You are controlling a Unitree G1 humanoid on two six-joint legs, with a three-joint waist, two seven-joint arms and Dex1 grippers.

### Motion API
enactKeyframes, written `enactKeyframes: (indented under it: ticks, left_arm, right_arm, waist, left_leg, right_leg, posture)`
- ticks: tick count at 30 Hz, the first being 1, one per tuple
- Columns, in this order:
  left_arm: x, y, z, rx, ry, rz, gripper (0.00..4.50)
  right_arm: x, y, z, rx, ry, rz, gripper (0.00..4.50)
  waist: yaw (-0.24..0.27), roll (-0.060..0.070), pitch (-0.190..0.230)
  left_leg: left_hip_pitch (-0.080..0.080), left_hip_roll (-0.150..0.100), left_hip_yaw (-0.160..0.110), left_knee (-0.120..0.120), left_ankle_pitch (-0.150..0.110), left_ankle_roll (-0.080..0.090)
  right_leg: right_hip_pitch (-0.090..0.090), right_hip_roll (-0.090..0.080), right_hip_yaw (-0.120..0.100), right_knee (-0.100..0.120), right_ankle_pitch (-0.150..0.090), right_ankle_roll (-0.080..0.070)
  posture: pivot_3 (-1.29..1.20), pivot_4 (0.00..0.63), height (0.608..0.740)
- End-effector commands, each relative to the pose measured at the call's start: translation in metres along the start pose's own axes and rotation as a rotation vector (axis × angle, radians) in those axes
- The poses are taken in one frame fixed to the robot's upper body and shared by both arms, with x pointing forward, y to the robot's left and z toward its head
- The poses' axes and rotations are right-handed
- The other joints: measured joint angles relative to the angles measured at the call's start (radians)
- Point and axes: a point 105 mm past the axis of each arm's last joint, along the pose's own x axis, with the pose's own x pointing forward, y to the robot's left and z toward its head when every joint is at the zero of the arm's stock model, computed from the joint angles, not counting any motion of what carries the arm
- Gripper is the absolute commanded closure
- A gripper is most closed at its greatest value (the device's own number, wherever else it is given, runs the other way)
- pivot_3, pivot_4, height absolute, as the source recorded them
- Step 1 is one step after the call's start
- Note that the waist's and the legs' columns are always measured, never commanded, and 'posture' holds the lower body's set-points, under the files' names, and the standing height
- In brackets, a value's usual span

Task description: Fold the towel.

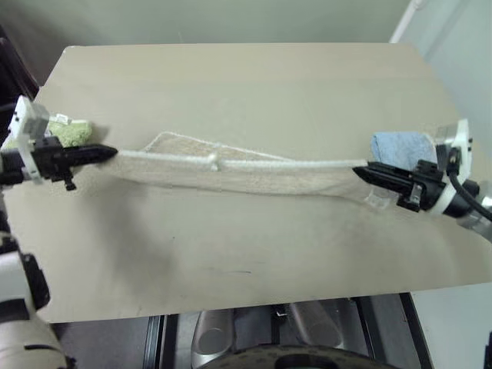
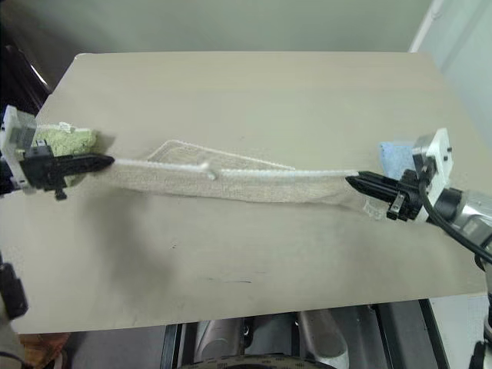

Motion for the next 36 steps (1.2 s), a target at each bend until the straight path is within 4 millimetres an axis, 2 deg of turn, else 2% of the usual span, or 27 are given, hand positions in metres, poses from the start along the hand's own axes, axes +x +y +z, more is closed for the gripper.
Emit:
enactKeyframes:
  ticks: [1,5,9,13,16,18,21,26,29,36]
  left_arm:
    - [-0.015,-0.018,0.005,-0.012,0.036,-0.075,4.43]
    - [-0.023,-0.035,-0.009,-0.034,0.133,-0.128,4.43]
    - [-0.025,-0.038,-0.011,-0.042,0.156,-0.137,4.43]
    - [-0.019,-0.038,-0.012,-0.020,0.180,-0.152,4.43]
    - [-0.011,-0.036,-0.014,-0.007,0.201,-0.162,4.43]
    - [0.000,-0.031,-0.015,0.015,0.204,-0.163,4.43]
    - [0.023,-0.023,-0.003,0.055,0.153,-0.164,4.43]
    - [0.044,-0.011,0.008,0.114,0.133,-0.146,4.43]
    - [0.051,-0.003,0.012,0.150,0.145,-0.114,4.43]
    - [0.052,0.011,0.022,0.180,0.146,-0.027,4.43]
  right_arm:
    - [-0.008,0.022,-0.016,-0.054,0.116,0.062,4.50]
    - [-0.015,0.032,-0.023,-0.033,0.128,0.086,4.50]
    - [-0.018,0.040,-0.025,-0.030,0.112,0.107,4.50]
    - [-0.020,0.042,-0.030,-0.029,0.125,0.107,4.50]
    - [-0.020,0.030,-0.033,-0.038,0.130,0.061,4.50]
    - [-0.016,0.018,-0.037,-0.072,0.146,0.011,4.50]
    - [-0.006,0.003,-0.033,-0.090,0.119,-0.054,4.50]
    - [0.001,-0.008,-0.033,-0.095,0.111,-0.092,4.50]
    - [0.003,-0.013,-0.034,-0.096,0.113,-0.113,4.50]
    - [-0.005,-0.031,-0.038,-0.108,0.132,-0.177,4.50]
  waist:
    - [0.003,-0.001,0.000]
    - [0.003,-0.001,-0.001]
    - [0.004,-0.004,-0.003]
    - [0.007,-0.004,-0.003]
    - [0.009,-0.004,-0.003]
    - [0.010,-0.004,-0.003]
    - [0.014,-0.004,-0.003]
    - [0.019,-0.004,-0.003]
    - [0.021,-0.004,-0.003]
    - [0.021,-0.004,-0.003]
  left_leg:
    - [0.000,0.000,0.000,0.000,0.000,0.000]
    - [0.001,0.000,0.000,-0.001,-0.002,-0.004]
    - [0.001,0.000,-0.002,0.001,-0.003,-0.007]
    - [0.000,0.000,-0.004,0.001,-0.006,-0.012]
    - [-0.002,0.000,-0.004,0.001,-0.008,-0.014]
    - [-0.002,0.000,-0.004,0.001,-0.009,-0.015]
    - [-0.001,0.000,-0.004,0.001,-0.009,-0.014]
    - [-0.001,0.001,-0.004,0.001,-0.008,-0.013]
    - [-0.001,0.001,-0.004,0.000,-0.008,-0.013]
    - [-0.001,0.001,-0.003,0.000,-0.007,-0.012]
  right_leg:
    - [0.000,0.000,0.000,0.000,0.001,-0.002]
    - [0.000,0.000,0.000,0.000,-0.004,0.004]
    - [0.000,0.000,0.000,0.000,-0.003,0.003]
    - [-0.001,0.001,0.000,0.000,-0.004,0.001]
    - [-0.003,0.001,0.000,0.000,0.000,-0.009]
    - [-0.003,0.001,0.000,-0.001,-0.001,-0.010]
    - [-0.002,0.001,0.001,-0.001,0.000,-0.009]
    - [-0.003,0.002,0.000,-0.001,0.001,-0.008]
    - [-0.003,0.002,0.000,-0.001,0.005,-0.001]
    - [-0.001,0.002,0.001,-0.003,0.002,0.013]
  posture:
    - [0.00,0.150,0.703]
    - [0.00,0.150,0.703]
    - [0.00,0.150,0.703]
    - [0.00,0.150,0.703]
    - [0.00,0.150,0.703]
    - [0.00,0.150,0.703]
    - [0.00,0.150,0.703]
    - [0.00,0.150,0.703]
    - [0.00,0.150,0.703]
    - [0.00,0.150,0.703]
